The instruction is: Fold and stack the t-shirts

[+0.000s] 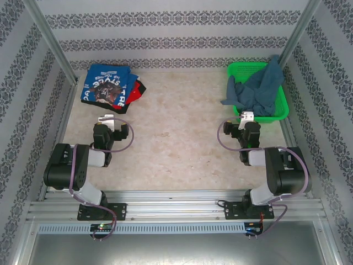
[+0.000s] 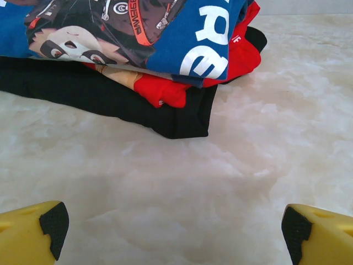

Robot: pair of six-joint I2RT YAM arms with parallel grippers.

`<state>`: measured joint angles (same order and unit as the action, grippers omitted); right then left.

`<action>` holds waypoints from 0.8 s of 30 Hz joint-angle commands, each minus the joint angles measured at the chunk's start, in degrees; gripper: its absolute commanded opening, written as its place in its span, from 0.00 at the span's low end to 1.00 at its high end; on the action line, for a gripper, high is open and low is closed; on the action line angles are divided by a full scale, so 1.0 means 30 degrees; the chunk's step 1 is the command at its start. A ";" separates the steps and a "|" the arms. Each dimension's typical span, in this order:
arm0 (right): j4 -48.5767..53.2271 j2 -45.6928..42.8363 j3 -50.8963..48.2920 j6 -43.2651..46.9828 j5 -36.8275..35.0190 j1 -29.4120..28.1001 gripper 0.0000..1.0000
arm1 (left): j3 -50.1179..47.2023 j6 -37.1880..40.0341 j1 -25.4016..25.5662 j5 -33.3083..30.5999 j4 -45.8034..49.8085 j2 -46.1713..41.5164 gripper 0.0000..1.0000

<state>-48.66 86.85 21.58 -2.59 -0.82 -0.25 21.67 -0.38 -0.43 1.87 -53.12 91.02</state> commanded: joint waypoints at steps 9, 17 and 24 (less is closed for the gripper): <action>-0.0785 -0.0117 0.0188 0.0270 -0.0283 -0.0121 0.98 | 0.0306 0.0245 0.0078 -0.0066 0.0100 -0.0077 1.00; -0.0742 -0.0120 0.0188 0.0226 -0.0261 -0.0095 0.98 | 0.0306 0.0245 0.0075 -0.0039 0.0115 -0.0077 1.00; 0.0728 -0.1378 0.0993 0.0286 -0.0809 -0.0384 0.98 | 0.0320 0.0237 0.0046 -0.0046 0.0482 -0.0699 1.00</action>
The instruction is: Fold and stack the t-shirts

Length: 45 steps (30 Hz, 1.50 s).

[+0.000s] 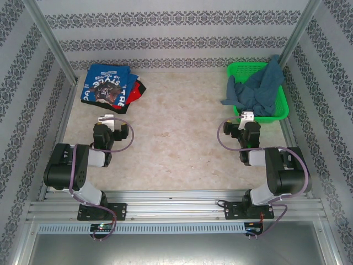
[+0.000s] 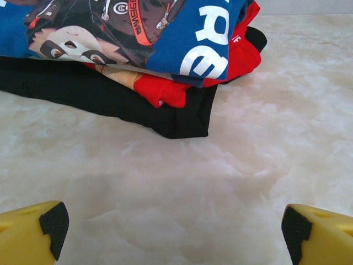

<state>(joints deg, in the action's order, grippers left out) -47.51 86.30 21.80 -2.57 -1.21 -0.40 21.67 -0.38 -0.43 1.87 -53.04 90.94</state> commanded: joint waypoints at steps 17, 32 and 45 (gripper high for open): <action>3.5169 0.0880 2.7726 -0.6040 0.1259 0.0537 0.98 | 1.9649 -0.6155 0.2208 0.3760 2.9277 -0.5058 1.00; 3.6417 1.0854 3.1882 -0.8211 0.5132 0.2587 0.86 | 1.9348 -0.6251 0.5531 0.5198 3.0164 -0.3436 1.00; 3.2445 1.2147 2.8238 -1.2905 0.8900 0.3665 0.76 | 1.8126 -0.6980 0.5548 0.4675 2.9808 -0.4194 1.00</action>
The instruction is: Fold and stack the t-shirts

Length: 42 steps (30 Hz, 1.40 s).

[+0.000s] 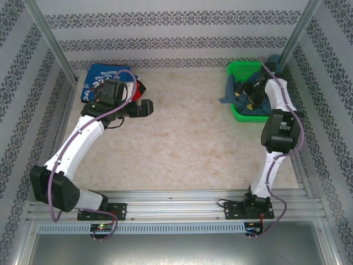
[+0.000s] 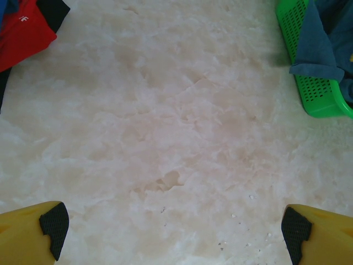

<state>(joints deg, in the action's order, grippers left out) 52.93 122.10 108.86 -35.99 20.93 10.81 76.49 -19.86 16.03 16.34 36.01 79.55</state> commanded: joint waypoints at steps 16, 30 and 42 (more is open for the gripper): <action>-0.5128 0.0398 -0.3485 -0.5317 0.2089 0.0466 0.30 | -0.0302 -0.0294 0.0060 -0.0568 -0.0031 -0.0577 1.00; -0.3064 -0.3769 0.4871 -0.1985 0.2327 -0.0327 0.00 | -0.0140 -0.0188 0.0027 -0.0413 -0.1097 -0.0578 1.00; -0.6933 -0.2397 1.8635 -0.7216 0.6944 -0.5068 0.00 | 0.6192 -0.1655 -0.0659 0.1814 -0.3261 0.1592 1.00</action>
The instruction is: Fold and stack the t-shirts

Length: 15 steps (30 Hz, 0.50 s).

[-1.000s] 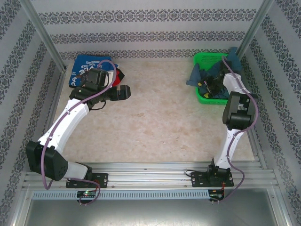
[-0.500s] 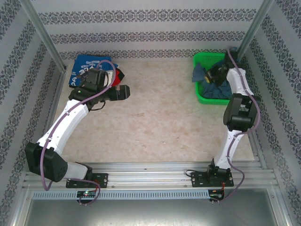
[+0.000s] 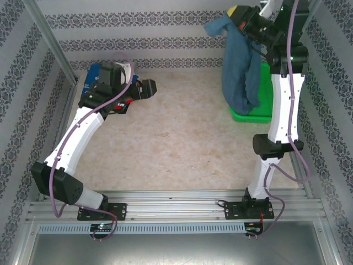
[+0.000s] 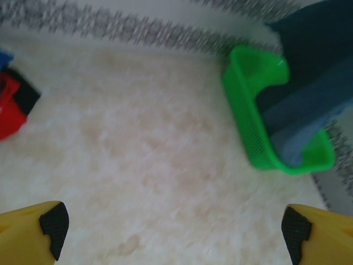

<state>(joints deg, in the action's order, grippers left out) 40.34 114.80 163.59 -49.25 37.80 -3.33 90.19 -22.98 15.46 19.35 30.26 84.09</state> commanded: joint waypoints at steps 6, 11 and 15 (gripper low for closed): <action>-0.7405 -0.0755 0.0478 -0.6243 0.1177 -0.2643 0.00 | 0.4447 -0.0841 -0.2097 0.1340 -0.1241 -0.0056 1.00; -1.0200 -0.1065 0.0549 -0.8056 0.0770 -0.4230 0.00 | 0.6089 -0.0943 -0.3818 0.1663 -0.1250 -0.0405 1.00; -1.2756 -0.0864 0.0647 -0.9587 0.0030 -0.5319 0.00 | 0.7278 -0.0991 -0.4635 0.1612 -0.1239 -0.0296 1.00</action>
<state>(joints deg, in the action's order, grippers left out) 13.82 113.19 164.13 -72.47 39.66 -17.61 109.14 -24.80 2.79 22.94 27.86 84.16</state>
